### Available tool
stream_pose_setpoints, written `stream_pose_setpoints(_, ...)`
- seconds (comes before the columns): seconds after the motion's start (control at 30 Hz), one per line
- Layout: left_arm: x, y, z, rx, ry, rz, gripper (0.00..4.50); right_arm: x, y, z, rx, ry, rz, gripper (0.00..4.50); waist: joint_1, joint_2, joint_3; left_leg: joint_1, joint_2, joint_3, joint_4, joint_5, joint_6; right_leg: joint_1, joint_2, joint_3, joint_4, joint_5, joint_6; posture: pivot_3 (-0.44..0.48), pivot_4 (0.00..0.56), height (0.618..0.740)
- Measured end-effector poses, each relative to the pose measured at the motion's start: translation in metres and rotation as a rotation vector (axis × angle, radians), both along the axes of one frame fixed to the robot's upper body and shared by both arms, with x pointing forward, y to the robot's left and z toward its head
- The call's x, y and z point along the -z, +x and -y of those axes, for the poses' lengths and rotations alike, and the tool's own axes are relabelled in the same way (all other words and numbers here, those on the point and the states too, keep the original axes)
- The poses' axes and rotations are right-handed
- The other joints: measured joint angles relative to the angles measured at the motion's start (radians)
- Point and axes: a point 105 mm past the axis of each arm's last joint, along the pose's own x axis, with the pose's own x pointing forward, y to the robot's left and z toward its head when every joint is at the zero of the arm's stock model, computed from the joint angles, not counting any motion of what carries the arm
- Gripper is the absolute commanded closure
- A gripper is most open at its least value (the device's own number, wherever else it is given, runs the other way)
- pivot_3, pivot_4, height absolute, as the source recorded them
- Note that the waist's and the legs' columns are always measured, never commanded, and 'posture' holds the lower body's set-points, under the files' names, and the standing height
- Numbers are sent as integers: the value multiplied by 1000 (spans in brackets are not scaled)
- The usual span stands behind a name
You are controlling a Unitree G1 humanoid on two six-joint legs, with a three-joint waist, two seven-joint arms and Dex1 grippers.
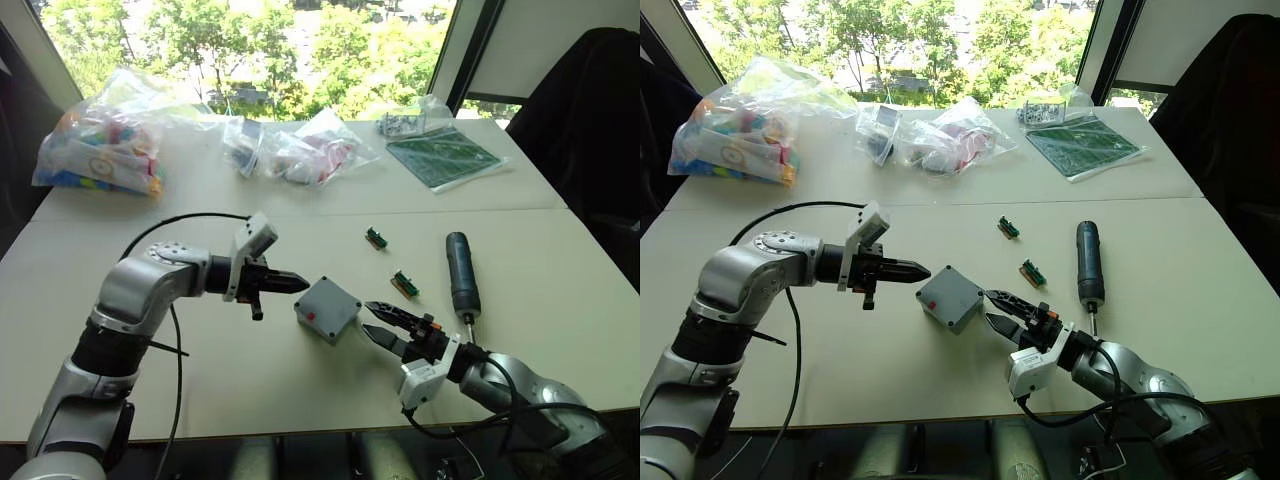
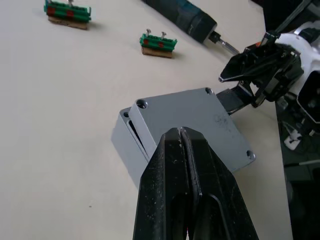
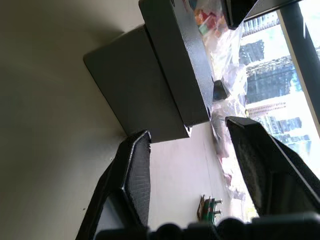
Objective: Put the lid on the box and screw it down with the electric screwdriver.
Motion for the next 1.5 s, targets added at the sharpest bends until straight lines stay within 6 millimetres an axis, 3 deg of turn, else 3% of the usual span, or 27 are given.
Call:
stream_pose_setpoints(0.1,-9,3,1,-18,-43,4,4500,-1,-1,0,6,7,-6,4369,-3,0,0,2,0,1,0,0,0,2,-1,0,0,0,0,0,150,740)
stream_pose_setpoints(0.23,-8,6,-6,-66,-48,0,4500,-11,-2,13,101,110,-63,4440,-3,0,1,2,0,0,0,0,0,2,0,0,1,1,-1,0,150,740)
stream_pose_setpoints(0.3,-9,9,-19,-116,-40,3,4500,-19,-2,25,190,243,-152,4440,-3,0,1,2,1,0,-1,0,0,1,0,0,2,2,-3,0,150,740)
stream_pose_setpoints(0.33,-9,11,-30,-154,-35,4,4500,-25,-2,31,253,400,-267,4440,-4,0,1,2,2,-1,-1,0,0,1,1,0,3,2,-3,0,150,740)
stream_pose_setpoints(0.43,-4,12,-40,-191,-29,-1,4500,-35,-6,26,279,679,-545,4440,-1,1,1,3,2,-1,0,0,0,2,1,0,4,2,-3,0,150,740)
stream_pose_setpoints(0.6,6,14,-41,-196,-39,-21,4500,-45,-10,8,245,921,-953,4440,2,1,2,3,4,0,3,0,0,2,0,0,4,1,-2,0,150,740)
stream_pose_setpoints(0.67,9,14,-37,-181,-38,-20,4500,-43,-16,1,234,937,-1082,4440,5,1,2,3,3,0,3,0,0,2,0,0,4,1,-2,0,150,740)
stream_pose_setpoints(0.77,25,8,-25,-108,5,-43,4500,-28,-34,-8,245,826,-1260,4440,18,1,2,1,2,1,0,0,0,0,0,0,1,3,-5,0,150,740)
stream_pose_setpoints(0.87,39,6,-16,-60,54,-46,4500,-21,-36,-11,261,789,-1315,4440,22,1,2,-2,2,2,0,0,0,-4,0,0,0,3,-5,0,150,740)
stream_pose_setpoints(1.07,51,5,-6,-15,83,-29,4500,-18,-29,-22,257,778,-1327,4440,25,1,2,-3,2,1,1,0,0,-4,1,0,0,2,-3,0,150,740)
stream_pose_setpoints(1.5,48,4,-2,3,80,-15,4500,-12,-13,-27,267,815,-1304,4440,24,1,2,-3,2,1,1,0,0,-4,1,0,2,3,-3,0,150,740)
